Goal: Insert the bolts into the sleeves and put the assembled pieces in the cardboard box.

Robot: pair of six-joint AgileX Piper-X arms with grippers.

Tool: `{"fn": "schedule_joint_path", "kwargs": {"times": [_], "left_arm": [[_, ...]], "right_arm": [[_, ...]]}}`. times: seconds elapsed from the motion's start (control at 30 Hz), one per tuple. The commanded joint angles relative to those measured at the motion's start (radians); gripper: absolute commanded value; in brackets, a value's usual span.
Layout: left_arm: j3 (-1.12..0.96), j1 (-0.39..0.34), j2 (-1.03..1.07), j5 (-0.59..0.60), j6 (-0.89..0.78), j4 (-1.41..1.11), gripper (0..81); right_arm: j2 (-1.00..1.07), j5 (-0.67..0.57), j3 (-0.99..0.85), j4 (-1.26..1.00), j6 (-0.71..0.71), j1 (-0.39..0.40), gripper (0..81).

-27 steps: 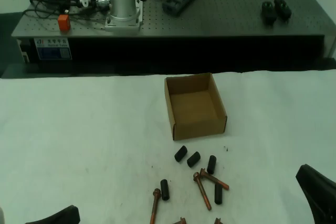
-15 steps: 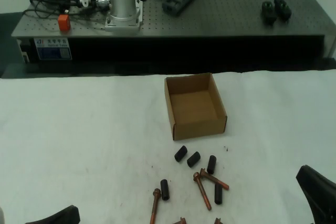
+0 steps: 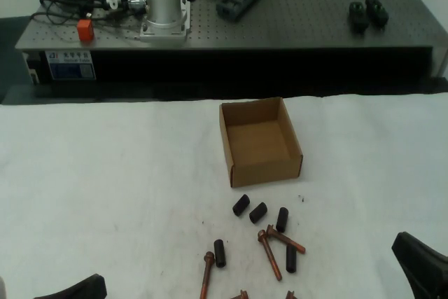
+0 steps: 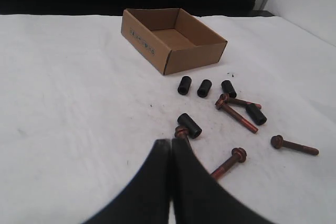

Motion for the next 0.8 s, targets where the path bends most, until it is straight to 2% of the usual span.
{"fn": "schedule_joint_path", "kwargs": {"times": [0.0,0.07,0.13,0.2,0.27,0.37,0.43,0.47,0.63,0.77], "left_arm": [[-0.001,0.003,-0.003,0.001,0.007,-0.013,0.7],[-0.001,0.003,-0.003,0.001,0.002,-0.013,0.7],[-0.001,0.003,-0.003,0.011,-0.028,-0.025,0.7],[-0.001,0.003,-0.003,0.047,-0.07,-0.063,1.1],[-0.001,0.003,-0.003,0.081,-0.09,-0.12,6.6],[-0.001,0.003,-0.003,0.073,-0.089,-0.214,23.9],[-0.001,0.003,-0.002,0.047,-0.082,-0.245,32.8],[-0.001,0.003,0.015,0.04,-0.082,-0.25,34.6],[-0.001,0.003,0.159,0.094,-0.037,-0.287,28.3],[-0.031,0.003,0.318,0.13,-0.037,-0.305,25.3]], "right_arm": [[-0.002,-0.063,-0.012,-0.025,0.005,-0.005,0.6],[-0.002,-0.106,-0.012,-0.046,0.008,-0.005,0.6],[-0.002,-0.135,-0.012,-0.074,0.071,-0.005,0.7],[-0.002,-0.165,-0.012,-0.092,0.118,-0.005,5.0],[0.008,-0.196,-0.013,-0.121,0.126,-0.005,13.7],[0.071,-0.206,-0.043,-0.124,0.125,-0.005,28.6],[0.159,-0.253,-0.075,-0.119,0.121,-0.005,29.0],[0.205,-0.286,-0.092,-0.118,0.101,-0.005,28.6],[0.565,-0.383,-0.268,-0.03,-0.08,-0.005,28.4],[0.909,-0.387,-0.503,0.237,-0.316,0.001,28.4]]}}
